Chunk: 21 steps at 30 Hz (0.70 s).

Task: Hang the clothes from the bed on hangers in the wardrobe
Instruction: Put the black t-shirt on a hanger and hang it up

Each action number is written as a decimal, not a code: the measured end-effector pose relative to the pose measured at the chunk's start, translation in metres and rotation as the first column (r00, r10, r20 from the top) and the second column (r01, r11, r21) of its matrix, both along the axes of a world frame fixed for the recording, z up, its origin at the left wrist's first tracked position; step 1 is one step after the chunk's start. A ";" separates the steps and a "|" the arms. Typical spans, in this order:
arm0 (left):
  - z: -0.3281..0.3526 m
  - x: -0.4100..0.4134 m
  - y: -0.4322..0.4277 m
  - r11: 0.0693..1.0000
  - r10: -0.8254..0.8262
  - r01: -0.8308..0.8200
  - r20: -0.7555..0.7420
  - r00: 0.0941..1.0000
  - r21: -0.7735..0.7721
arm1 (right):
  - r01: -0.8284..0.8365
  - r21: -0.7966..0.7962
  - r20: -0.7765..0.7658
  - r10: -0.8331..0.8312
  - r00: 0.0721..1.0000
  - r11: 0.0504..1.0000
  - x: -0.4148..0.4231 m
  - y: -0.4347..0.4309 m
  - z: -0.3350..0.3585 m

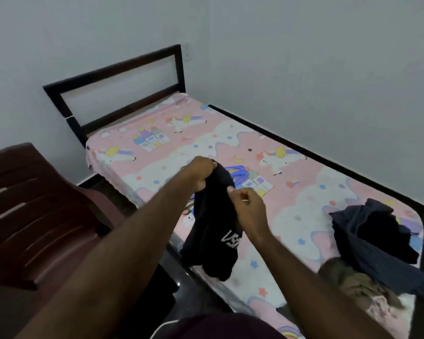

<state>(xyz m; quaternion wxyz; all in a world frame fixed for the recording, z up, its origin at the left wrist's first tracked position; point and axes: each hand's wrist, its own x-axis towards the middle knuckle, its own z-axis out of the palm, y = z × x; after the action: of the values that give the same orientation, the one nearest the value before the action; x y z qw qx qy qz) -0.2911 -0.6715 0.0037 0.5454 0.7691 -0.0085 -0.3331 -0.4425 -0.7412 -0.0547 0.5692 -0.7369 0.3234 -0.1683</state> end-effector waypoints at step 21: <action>-0.033 -0.011 0.048 0.893 -0.437 0.437 0.449 0.779 0.111 | 0.087 0.724 0.115 -0.244 0.963 0.684 0.008 -0.028 0.005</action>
<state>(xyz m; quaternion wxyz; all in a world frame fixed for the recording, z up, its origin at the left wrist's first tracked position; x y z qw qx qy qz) -0.3018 -0.6239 -0.0295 0.4350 0.8028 -0.3159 -0.2577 -0.4340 -0.7692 -0.0494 0.8218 -0.4053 0.3693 -0.1549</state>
